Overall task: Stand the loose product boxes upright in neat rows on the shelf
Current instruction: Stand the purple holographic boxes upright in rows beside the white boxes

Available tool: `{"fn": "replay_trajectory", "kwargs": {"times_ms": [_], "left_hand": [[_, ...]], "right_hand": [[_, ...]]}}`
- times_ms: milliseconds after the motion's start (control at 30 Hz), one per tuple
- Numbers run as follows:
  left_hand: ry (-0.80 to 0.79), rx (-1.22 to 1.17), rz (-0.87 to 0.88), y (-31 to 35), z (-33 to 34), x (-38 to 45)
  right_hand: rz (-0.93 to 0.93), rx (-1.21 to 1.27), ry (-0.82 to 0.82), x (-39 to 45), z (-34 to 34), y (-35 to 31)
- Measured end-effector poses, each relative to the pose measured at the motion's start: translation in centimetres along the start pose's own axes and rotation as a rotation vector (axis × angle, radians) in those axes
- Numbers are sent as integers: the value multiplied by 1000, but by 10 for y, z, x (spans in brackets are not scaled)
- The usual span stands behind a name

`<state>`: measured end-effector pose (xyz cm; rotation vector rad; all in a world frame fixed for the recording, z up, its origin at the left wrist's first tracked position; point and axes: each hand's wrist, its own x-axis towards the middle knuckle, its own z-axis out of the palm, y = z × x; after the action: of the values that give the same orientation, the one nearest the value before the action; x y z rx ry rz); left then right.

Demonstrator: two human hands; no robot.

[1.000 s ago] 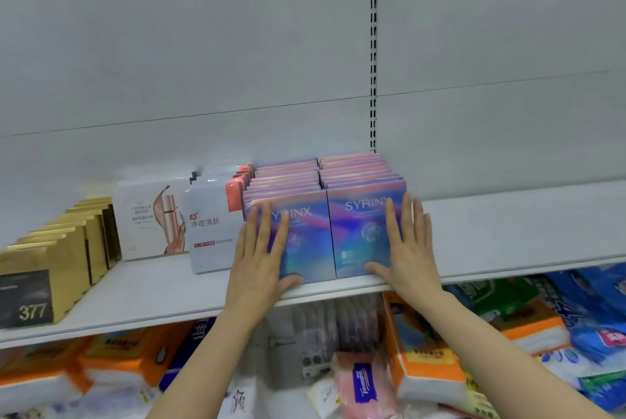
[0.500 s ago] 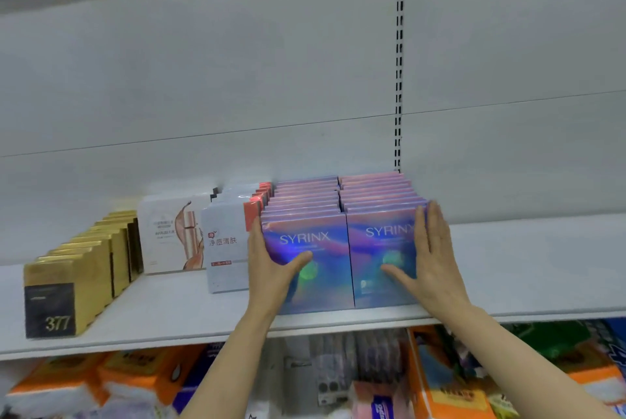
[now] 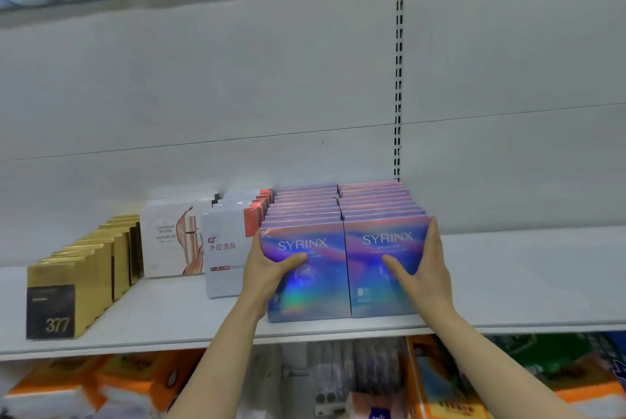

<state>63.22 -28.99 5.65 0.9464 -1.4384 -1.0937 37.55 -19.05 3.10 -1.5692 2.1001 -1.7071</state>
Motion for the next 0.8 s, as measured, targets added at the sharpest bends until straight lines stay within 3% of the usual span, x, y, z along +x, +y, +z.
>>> {"fn": "replay_trajectory", "kwargs": {"times_ms": [133,233,333,433,600,667,733,800], "left_hand": [[20,106,14,13,0,-2],[103,499,388,35,10,10],[-108,1038,672,58,27,36],[-383,1284,613,67,29,68],[-776,1357,207,74,46,93],[-798,1314,188,75,46,95],[-756,1240,200,75,45,95],[-655,1178,352,75,53,89]], "right_hand": [[-11,-14,-37,0,-2,-1],[-67,-15,-52,-2,-5,2],[-74,84,-39,8,-12,8],[-91,195,-49,25,-21,8],[15,391,-99,41,-12,10],[31,521,-132,43,-12,8],[164,770,-195,51,-17,5],[309,899,-239,73,-24,6]]}}
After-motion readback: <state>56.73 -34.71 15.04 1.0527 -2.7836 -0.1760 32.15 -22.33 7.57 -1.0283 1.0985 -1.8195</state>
